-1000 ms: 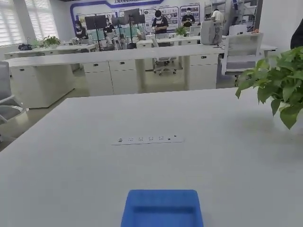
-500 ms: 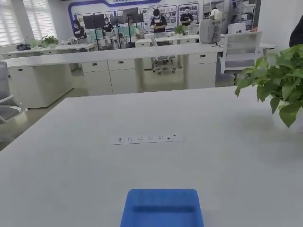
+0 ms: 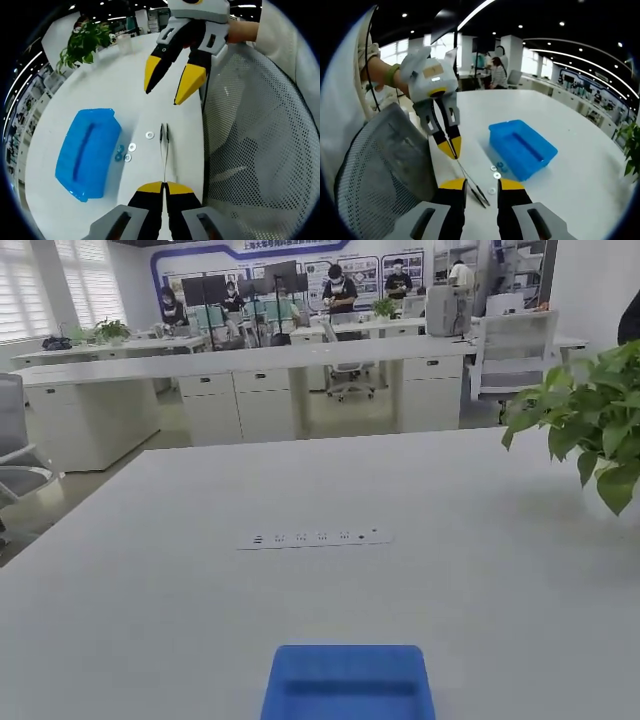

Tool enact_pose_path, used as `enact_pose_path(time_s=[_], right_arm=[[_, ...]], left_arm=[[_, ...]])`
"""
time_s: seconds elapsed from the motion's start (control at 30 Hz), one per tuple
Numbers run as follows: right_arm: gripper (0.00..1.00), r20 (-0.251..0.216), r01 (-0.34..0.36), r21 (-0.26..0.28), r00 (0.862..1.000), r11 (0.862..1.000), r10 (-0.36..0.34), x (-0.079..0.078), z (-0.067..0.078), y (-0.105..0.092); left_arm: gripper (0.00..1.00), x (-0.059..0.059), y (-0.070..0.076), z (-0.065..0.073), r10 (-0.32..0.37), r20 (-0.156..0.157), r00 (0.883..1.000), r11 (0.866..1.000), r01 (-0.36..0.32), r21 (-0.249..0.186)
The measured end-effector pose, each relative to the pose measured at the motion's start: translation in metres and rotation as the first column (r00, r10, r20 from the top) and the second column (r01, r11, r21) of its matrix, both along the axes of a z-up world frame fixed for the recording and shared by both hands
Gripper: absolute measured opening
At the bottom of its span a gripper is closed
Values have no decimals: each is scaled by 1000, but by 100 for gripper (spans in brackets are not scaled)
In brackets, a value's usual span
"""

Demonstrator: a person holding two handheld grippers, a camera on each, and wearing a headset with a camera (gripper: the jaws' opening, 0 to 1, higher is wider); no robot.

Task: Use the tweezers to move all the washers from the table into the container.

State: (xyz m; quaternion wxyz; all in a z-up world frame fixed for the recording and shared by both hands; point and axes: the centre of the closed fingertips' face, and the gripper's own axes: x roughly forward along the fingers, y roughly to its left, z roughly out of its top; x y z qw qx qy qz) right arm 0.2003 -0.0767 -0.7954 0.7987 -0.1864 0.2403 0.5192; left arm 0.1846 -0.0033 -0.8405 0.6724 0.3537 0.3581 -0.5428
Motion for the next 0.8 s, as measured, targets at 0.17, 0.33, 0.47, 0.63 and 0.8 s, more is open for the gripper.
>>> enact_pose_path(time_s=[0.17,0.33,0.47,0.63,0.8], right_arm=[[20,-6,-18,-15,1000,1000,18,-3,-4,1],[20,-11,-43,-32,999,999,42,-6,-8,5],[20,-17,-62,-56,998,997,61,-9,-14,6],[19,-30,-79,-68,997,995,77,-13,-19,7],[18,-46,-109,-92,993,990,105,-20,-28,10]], left_arm=[[0,-2,-8,19,-18,28,999,999,18,-28],[0,-6,-17,33,-40,59,997,998,43,-46],[0,-9,-23,42,-54,79,995,997,58,-48],[0,-15,-29,47,-66,103,992,997,70,-40],[0,-21,-33,50,-80,118,990,996,84,-21]])
